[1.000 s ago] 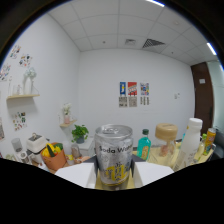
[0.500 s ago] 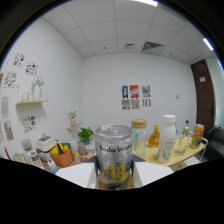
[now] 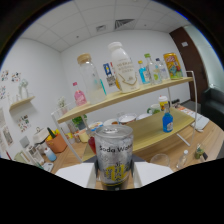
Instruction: Make me a cup of Mojito.
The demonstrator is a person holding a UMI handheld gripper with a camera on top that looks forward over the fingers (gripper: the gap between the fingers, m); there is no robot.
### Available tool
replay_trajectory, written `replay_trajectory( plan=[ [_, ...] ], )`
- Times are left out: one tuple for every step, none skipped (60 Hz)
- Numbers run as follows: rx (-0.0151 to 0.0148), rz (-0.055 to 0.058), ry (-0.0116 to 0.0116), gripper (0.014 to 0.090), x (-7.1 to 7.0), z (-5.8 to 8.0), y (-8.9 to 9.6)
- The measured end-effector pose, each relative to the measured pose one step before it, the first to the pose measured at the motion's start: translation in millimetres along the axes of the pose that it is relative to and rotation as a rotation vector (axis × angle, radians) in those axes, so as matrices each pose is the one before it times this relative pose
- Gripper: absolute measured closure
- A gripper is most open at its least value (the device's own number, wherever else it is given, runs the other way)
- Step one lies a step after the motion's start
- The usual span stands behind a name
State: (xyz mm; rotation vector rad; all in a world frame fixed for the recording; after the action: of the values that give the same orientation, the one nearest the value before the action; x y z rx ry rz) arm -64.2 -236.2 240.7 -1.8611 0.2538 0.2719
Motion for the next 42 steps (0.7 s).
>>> replay_trajectory(
  plan=[
    [-0.00215,0.0111,-0.00216,0.0538,2.04,1.61,2.91],
    [-0.00244,0.0131,-0.00297,0.0538,1.88,2.43,1.53],
    [-0.00054,0.0149,-0.00368,0.0538,1.81,1.49,2.33],
    [-0.0019,0.0193,-0.00398,0.0537,1.65,1.25,2.15],
    [-0.00318,0.0234,-0.00379,0.0537,1.85,1.89,2.57],
    [-0.00449,0.0274,-0.00417,0.0538,1.24,1.29,2.12],
    [-0.00499,0.0303,-0.00458,0.054,1.67,1.63,1.59],
    [-0.00348,0.0333,-0.00519,0.0538,1.5,1.33,0.84],
    [-0.00212,0.0351,-0.00659,0.0538,1.26,1.14,0.34],
    [-0.00152,0.0377,-0.00785,0.0537,0.99,1.03,0.21],
    [-0.00102,0.0387,-0.00816,0.0536,0.86,1.16,-0.16],
    [-0.00323,0.036,-0.00711,0.0536,0.86,1.31,-0.4],
    [-0.00209,0.0361,-0.00803,0.0538,0.77,1.18,-1.24],
    [0.0029,0.0353,-0.00837,0.0535,1.23,1.08,-0.02],
    [0.00135,0.0336,-0.00901,0.0535,0.47,1.21,-1.23],
    [0.00171,0.0345,-0.00973,0.0538,0.38,0.95,-1.21],
    [0.00115,0.0345,-0.00987,0.0537,0.24,1.29,-1.33],
    [0.00017,0.0351,-0.01043,0.0537,-0.11,0.86,-1.29],
    [-0.00048,0.0373,-0.0108,0.0537,-0.11,0.84,-1.42],
    [-0.00001,0.041,-0.01098,0.0537,-0.33,0.85,-1.39],
    [-0.00108,0.0437,-0.00901,0.0538,-1.45,-0.03,-2.19],
    [0.00185,0.0423,-0.01123,0.0538,-0.23,1.18,-1.54],
    [0.00194,0.0402,-0.01226,0.0538,-0.76,0.94,-1.64],
    [0.00196,0.038,-0.01242,0.0538,-0.73,0.4,-1.74],
    [0.00141,0.0373,-0.01139,0.0538,-0.32,0.94,-2.22],
    [0.00207,0.0391,-0.0131,0.0538,-1.06,0.51,-1.71],
    [0.0021,0.0384,-0.01297,0.0539,-1.09,0.33,-1.71],
    [0.00192,0.0364,-0.0125,0.0539,-1.26,0.2,-1.51],
    [0.0017,0.0352,-0.01248,0.0539,-1.29,0.21,-1.41],
    [0.002,0.0356,-0.01215,0.0539,-1.34,0.33,-1.31],
    [0.0019,0.0363,-0.0124,0.0539,-1.16,0.29,-1.17],
    [-0.00029,0.0386,-0.01194,0.0539,-1.87,-1.08,-1.25],
    [0.00266,0.0377,-0.01319,0.0538,-0.88,0.65,-1.01],
    [0.00208,0.0391,-0.01317,0.0539,-0.9,0.35,-0.92],
    [0.00135,0.0404,-0.012,0.0537,-0.93,0.39,-0.46],
    [0.00153,0.0411,-0.01266,0.0539,-0.74,0.16,-0.85],
    [0.00225,0.0407,-0.01165,0.0542,-0.66,0.12,-1.04],
    [0.00312,0.0387,-0.01025,0.0541,-0.22,0.1,-1.14],
    [0.0031,0.0363,-0.00898,0.0541,0.04,0.04,-1.35],
    [-0.00167,0.0366,-0.00981,0.0539,-1.48,-1.14,-1.85],
    [0.00002,0.0337,-0.0102,0.054,-0.46,0.12,-0.46],
    [-0.00065,0.033,-0.00918,0.0539,-0.22,-0.02,-0.43]
  ],
)
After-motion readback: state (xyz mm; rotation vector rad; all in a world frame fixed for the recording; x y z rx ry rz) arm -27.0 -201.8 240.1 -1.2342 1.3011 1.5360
